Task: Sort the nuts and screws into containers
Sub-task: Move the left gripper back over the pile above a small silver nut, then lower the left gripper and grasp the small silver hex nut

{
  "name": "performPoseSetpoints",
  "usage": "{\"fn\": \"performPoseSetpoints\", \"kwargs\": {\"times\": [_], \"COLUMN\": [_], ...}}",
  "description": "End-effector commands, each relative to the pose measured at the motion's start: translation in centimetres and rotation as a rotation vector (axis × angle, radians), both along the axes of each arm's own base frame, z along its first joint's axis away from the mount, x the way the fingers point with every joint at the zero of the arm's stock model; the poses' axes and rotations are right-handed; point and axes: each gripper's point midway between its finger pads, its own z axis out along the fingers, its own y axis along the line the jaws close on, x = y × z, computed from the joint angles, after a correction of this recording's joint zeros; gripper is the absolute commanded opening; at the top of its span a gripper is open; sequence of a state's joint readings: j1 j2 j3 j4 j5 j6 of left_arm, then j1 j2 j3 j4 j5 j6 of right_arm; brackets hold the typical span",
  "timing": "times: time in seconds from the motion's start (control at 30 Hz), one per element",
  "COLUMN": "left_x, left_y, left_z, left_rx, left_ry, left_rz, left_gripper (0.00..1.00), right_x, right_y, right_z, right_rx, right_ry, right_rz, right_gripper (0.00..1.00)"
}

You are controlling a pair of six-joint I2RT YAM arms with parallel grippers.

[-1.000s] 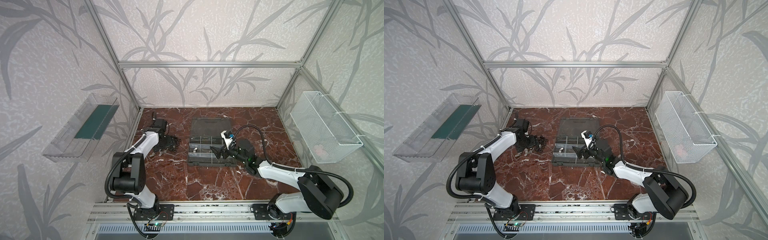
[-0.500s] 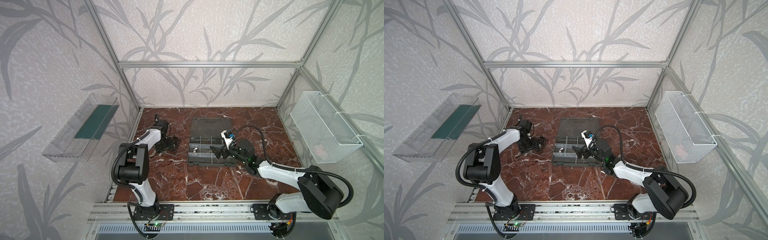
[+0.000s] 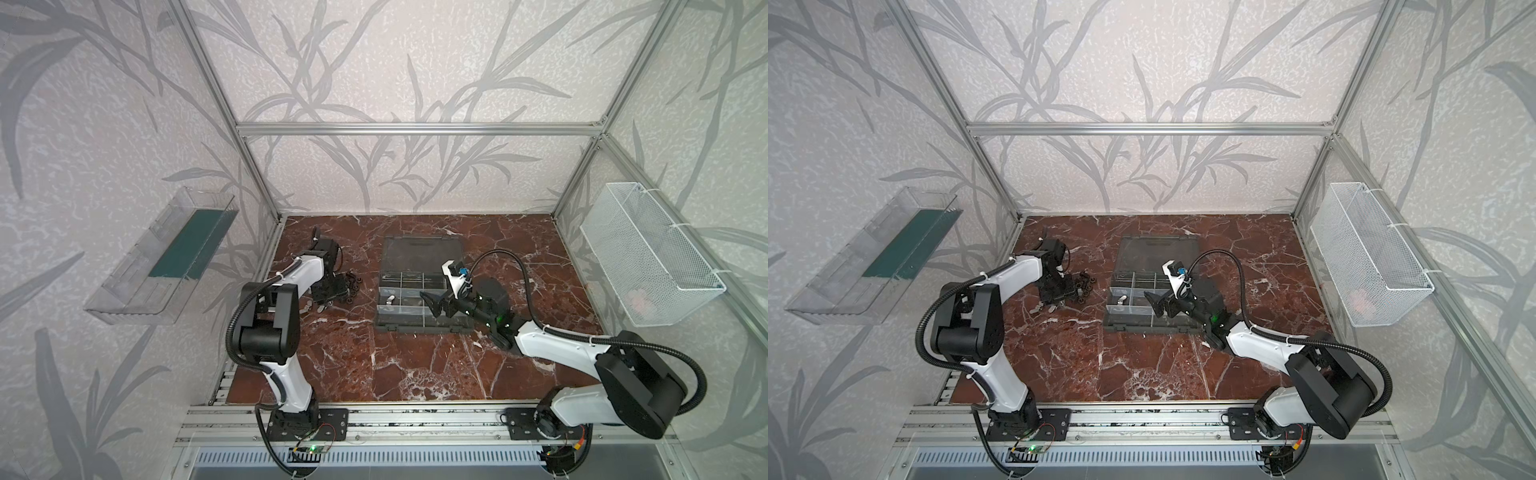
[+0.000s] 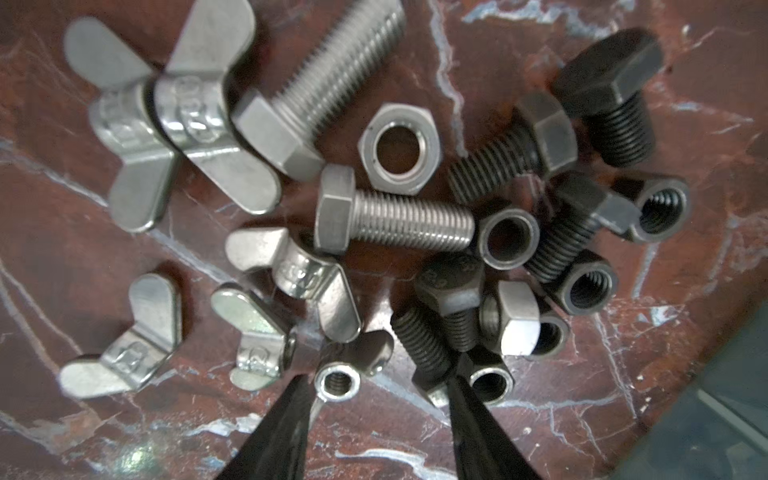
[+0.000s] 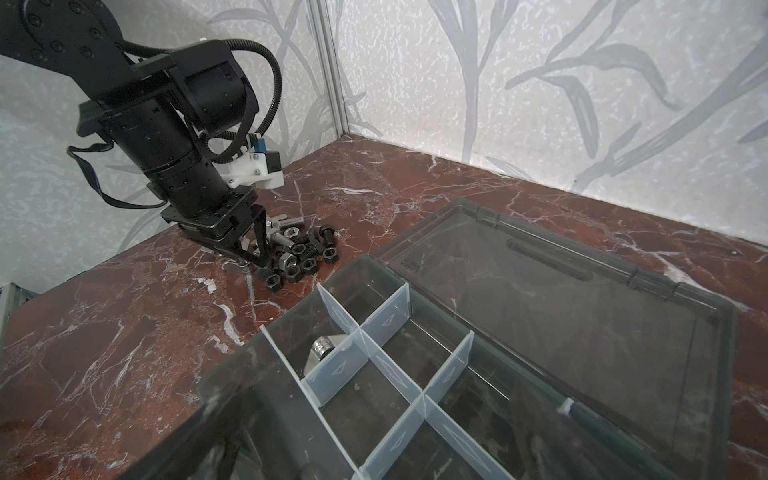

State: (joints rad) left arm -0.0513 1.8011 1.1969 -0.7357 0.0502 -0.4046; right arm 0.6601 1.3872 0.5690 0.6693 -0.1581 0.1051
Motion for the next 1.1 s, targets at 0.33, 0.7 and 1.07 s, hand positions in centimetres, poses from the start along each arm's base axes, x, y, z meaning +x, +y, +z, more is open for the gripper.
{"fn": "performPoseSetpoints", "kwargs": {"times": [0.33, 0.7, 1.07], "left_x": [-1.2, -1.0, -1.0], "left_y": [1.6, 0.8, 1.4], "left_z": [-0.5, -2.0, -2.5], "left_rx": [0.092, 0.049, 0.082], "left_ry": [0.077, 0.108, 0.127], "left_rz": [-0.024, -0.034, -0.036], "left_gripper": [0.45, 0.40, 0.34], "right_x": [0.2, 0.1, 0.0], "right_y": [-0.1, -0.3, -0.2], "right_z": [0.0, 0.4, 0.6], "right_rx": [0.027, 0.037, 0.048], "right_ry": [0.001, -0.004, -0.003], "right_rz": [-0.002, -0.003, 0.002], "right_gripper": [0.99, 0.99, 0.99]}}
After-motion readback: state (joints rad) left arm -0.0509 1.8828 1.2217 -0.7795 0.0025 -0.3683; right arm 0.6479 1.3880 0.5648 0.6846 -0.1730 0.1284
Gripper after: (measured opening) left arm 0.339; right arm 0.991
